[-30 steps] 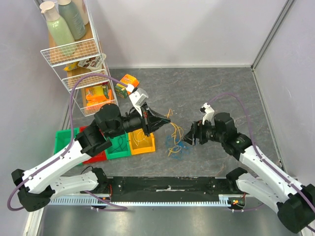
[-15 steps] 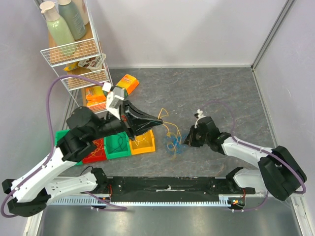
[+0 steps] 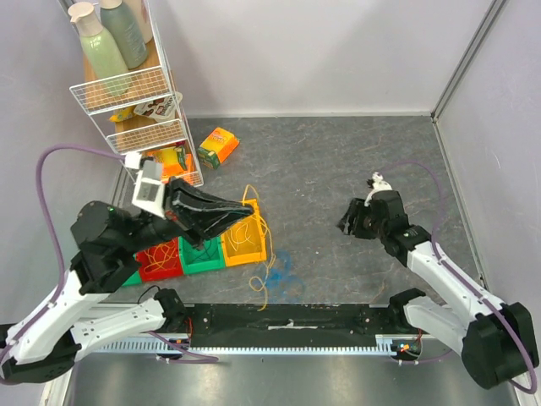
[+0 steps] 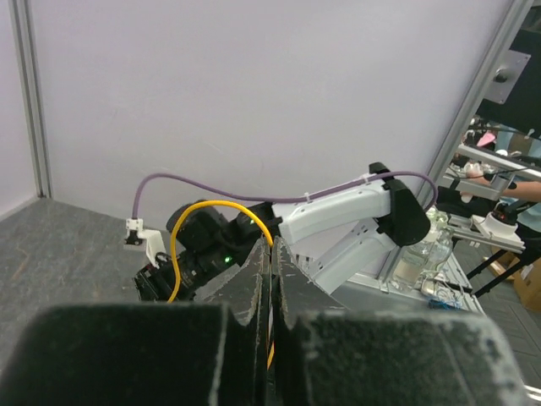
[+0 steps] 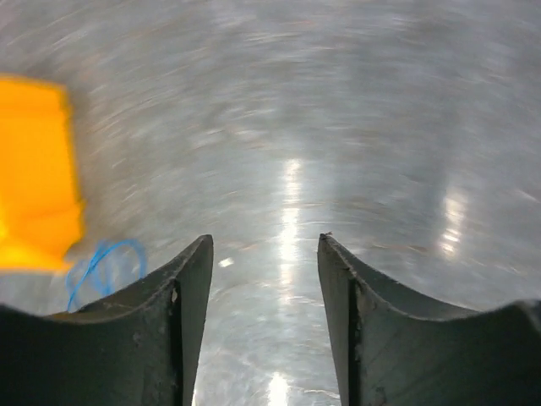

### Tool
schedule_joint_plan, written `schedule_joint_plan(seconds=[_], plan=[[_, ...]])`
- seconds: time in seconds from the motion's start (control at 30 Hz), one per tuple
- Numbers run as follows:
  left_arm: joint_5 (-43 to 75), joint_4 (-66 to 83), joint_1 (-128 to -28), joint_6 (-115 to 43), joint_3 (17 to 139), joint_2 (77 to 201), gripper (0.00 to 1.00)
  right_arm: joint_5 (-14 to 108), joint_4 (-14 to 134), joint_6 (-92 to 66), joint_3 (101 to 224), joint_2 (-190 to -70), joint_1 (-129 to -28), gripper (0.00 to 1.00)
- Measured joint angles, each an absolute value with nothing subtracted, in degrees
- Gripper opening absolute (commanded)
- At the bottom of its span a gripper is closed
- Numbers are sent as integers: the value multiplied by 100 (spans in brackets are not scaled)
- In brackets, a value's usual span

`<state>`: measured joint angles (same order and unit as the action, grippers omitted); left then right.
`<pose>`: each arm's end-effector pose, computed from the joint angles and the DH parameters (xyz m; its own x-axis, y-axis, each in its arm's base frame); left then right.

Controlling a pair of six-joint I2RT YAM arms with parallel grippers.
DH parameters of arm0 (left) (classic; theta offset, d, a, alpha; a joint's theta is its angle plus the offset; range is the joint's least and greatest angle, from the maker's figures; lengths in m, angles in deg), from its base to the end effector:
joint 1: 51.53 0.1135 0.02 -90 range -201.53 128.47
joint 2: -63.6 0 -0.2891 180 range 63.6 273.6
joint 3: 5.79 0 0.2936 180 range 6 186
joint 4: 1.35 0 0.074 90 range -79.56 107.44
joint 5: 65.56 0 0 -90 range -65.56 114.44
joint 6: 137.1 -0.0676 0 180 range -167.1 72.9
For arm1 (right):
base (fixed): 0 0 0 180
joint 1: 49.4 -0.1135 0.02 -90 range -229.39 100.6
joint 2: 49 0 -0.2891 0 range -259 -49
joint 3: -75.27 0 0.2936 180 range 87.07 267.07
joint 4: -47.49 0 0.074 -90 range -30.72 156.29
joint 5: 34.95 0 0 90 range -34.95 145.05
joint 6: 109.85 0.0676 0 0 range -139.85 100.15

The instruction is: Untangle the cables

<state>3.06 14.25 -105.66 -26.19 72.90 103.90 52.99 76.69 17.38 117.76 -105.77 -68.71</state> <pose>0.0714 -0.1408 0.5359 -0.1276 -0.3908 -0.9116 0.9699 0.1432 -0.1971 0.2340 0.0846 0.1855 -0.7319 0.3842 -0.5628 0.1102 0.8817 0.4587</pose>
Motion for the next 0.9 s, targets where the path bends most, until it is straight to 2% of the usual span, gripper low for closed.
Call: schedule_joint_plan(seconds=[0.07,0.27,0.53,0.77,0.83,0.9], plan=[[306,1406,-10566,-2619,7253,10541,2,4637,7449,1467,11844,-10444,-7100,75],[290,1371,-10566,-2619,7065,10888,2,3172,6706,1054,11984,-9992,-9155,81],[264,1327,-10566,-2617,6968,10923,2,2532,5265,1271,12041,-9806,-9872,75],[174,1325,-10566,-2613,6968,10919,2,2484,4389,1653,12050,-10088,-10147,59],[166,1325,-10566,-2613,6968,10917,2,2505,4255,1721,12052,-10169,-10215,44],[153,1327,-10566,-2610,6968,10912,2,2560,4212,1776,12052,-10215,-10293,24]])
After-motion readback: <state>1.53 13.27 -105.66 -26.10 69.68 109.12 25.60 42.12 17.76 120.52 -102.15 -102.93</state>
